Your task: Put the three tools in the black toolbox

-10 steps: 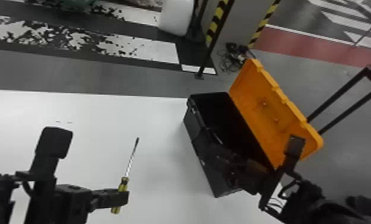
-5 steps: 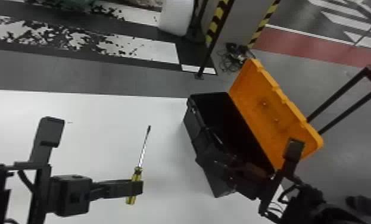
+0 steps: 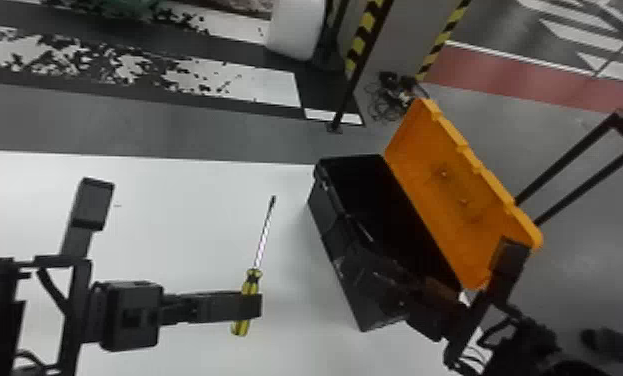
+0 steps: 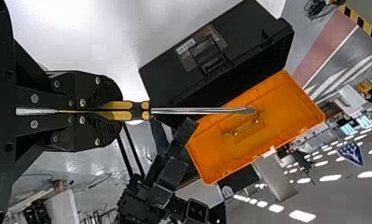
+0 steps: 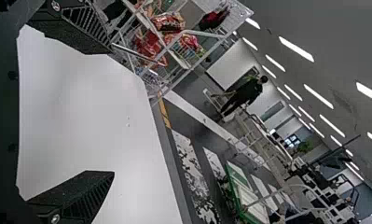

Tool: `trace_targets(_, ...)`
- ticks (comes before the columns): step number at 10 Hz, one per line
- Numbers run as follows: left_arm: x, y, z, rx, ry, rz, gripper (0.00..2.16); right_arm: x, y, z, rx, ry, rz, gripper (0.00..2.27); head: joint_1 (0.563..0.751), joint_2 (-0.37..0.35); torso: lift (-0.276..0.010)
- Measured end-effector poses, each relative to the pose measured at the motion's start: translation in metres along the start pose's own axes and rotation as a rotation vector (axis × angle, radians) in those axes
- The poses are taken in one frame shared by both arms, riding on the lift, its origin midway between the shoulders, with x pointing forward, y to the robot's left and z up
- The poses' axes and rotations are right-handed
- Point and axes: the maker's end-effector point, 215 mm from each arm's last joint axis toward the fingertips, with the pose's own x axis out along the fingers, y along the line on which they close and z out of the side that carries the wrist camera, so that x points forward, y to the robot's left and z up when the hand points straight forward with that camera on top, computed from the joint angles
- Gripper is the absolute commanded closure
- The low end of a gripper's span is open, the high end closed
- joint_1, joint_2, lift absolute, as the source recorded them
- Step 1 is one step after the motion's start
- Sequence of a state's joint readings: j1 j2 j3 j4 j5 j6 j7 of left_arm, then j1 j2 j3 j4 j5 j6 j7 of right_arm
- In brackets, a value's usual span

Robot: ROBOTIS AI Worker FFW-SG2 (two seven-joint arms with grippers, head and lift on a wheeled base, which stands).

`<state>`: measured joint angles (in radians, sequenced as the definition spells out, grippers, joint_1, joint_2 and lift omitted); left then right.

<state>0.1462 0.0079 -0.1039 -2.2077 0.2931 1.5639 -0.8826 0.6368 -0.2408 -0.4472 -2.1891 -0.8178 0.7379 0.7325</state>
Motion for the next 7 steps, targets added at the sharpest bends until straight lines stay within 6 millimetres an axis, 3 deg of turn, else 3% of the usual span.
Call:
trace_targets(4, 0.007, -0.016, 0.008, 0.039, 0.011, -0.034, 1.74, -0.005, 0.008, 0.003, 0.018, -0.010, 0.027, 0.08, 0.695, -0.350, -0.055)
trace_targets(7, 0.021, -0.021, 0.003, 0.059, 0.050, -0.035, 1.74, 0.004, 0.024, 0.000, 0.016, 0.001, 0.052, 0.08, 0.695, -0.350, -0.055)
